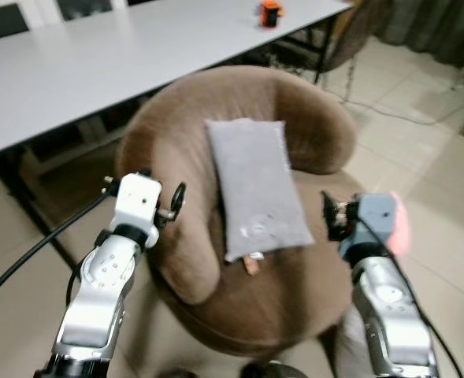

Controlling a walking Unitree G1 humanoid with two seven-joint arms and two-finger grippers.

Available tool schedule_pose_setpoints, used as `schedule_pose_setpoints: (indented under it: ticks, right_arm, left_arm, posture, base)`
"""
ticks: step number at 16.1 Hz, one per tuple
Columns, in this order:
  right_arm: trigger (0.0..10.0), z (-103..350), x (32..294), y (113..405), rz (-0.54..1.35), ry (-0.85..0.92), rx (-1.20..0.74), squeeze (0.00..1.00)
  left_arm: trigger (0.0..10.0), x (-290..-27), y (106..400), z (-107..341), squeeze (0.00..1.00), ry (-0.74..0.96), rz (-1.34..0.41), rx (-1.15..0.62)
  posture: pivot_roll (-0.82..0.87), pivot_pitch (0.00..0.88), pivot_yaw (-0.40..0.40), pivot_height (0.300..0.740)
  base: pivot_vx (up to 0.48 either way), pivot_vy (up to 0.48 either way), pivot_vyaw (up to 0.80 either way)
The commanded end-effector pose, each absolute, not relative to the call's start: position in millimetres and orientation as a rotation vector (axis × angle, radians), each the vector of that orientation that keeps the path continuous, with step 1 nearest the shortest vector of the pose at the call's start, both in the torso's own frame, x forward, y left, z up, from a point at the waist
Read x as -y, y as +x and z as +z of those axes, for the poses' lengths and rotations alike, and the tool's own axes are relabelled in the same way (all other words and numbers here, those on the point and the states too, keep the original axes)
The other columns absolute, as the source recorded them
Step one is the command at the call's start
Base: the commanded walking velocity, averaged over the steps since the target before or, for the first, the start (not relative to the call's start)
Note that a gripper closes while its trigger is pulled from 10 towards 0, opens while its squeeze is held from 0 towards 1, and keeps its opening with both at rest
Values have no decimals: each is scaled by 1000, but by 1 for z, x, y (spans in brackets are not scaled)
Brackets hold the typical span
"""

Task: Move the pillow to the sofa from floor

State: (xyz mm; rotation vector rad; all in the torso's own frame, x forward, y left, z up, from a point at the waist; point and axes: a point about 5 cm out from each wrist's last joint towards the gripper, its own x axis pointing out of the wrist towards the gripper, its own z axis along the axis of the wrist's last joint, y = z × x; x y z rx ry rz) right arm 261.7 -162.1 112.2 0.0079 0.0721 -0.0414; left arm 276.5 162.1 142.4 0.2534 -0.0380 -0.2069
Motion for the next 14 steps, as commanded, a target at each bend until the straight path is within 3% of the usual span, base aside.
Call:
schedule_pose_setpoints:
  ticks: [1, 14]
  right_arm:
    - [10000, 112, 159, 261, -36, 22, -88, 0]
    - [10000, 113, 149, 262, 82, -9, -108, 0]
  left_arm:
    - [10000, -166, 276, 139, 0, 269, -195, 26]
    - [10000, -166, 280, 137, 0, 272, -192, 31]
  posture:
    - [-26, 18, 4, 740]
    - [-27, 16, -6, 740]
  base:
    - [0, -450, 0]
    - [0, -399, 0]
